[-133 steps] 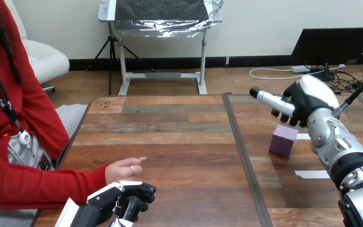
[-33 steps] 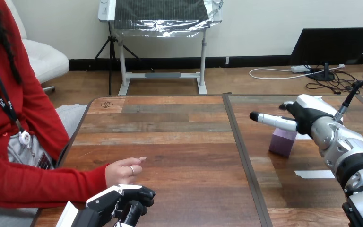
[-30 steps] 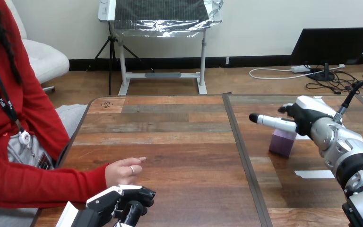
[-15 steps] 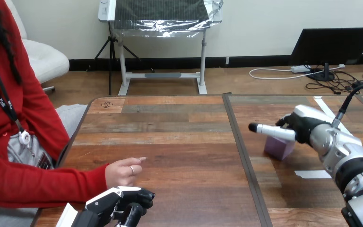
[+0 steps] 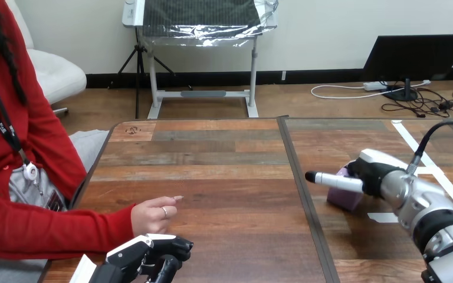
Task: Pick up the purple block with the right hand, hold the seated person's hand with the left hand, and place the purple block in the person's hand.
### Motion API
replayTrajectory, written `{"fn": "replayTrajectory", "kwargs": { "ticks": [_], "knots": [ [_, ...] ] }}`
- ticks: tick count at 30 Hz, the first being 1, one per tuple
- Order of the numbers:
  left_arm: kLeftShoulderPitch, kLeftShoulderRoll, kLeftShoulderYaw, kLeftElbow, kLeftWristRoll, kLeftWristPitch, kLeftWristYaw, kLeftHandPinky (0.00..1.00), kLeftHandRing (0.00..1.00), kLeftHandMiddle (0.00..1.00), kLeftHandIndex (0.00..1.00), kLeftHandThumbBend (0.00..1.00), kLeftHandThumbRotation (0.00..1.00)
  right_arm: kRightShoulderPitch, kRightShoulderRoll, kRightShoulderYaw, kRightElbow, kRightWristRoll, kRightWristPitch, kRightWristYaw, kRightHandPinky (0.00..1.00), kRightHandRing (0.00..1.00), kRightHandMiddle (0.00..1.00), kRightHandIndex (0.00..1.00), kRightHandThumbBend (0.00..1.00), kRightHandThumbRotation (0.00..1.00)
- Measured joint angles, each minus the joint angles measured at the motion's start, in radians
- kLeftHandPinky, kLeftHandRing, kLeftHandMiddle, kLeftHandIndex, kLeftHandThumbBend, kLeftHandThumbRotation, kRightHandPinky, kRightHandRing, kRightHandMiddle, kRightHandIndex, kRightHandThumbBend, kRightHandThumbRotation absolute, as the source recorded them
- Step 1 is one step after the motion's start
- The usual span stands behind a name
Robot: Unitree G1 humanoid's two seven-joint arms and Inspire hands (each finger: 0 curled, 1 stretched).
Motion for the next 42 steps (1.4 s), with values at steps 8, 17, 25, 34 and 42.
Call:
{"fn": "replayTrajectory", "kwargs": {
  "ticks": [8, 17, 25, 34, 42],
  "knots": [
    [0.001, 0.003, 0.000, -0.004, 0.000, 0.000, 0.000, 0.58, 0.65, 0.66, 0.64, 0.35, 0.83, -0.001, 0.001, -0.002, -0.001, -0.003, 0.001, -0.010, 0.79, 0.88, 0.90, 0.90, 0.89, 1.00],
    [0.003, 0.004, 0.001, -0.011, 0.000, 0.006, 0.000, 0.59, 0.65, 0.66, 0.64, 0.35, 0.83, 0.000, 0.003, -0.003, -0.001, -0.004, 0.001, -0.012, 0.81, 0.88, 0.89, 0.89, 0.89, 1.00],
    [0.003, 0.004, 0.000, -0.013, 0.000, 0.007, 0.000, 0.59, 0.65, 0.66, 0.64, 0.35, 0.83, 0.000, 0.005, -0.003, -0.001, -0.004, -0.002, -0.015, 0.78, 0.85, 0.87, 0.87, 0.89, 1.00],
    [0.002, 0.004, 0.000, -0.013, 0.000, 0.009, 0.000, 0.58, 0.65, 0.66, 0.64, 0.36, 0.83, 0.000, 0.004, -0.001, 0.000, -0.010, -0.009, -0.018, 0.82, 0.89, 0.90, 0.89, 0.90, 0.95],
    [-0.001, 0.004, 0.000, -0.013, 0.004, 0.009, 0.000, 0.58, 0.65, 0.66, 0.64, 0.36, 0.83, 0.000, 0.004, -0.001, 0.000, -0.011, -0.009, -0.017, 0.84, 0.90, 0.91, 0.90, 0.89, 0.78]
  ]
}}
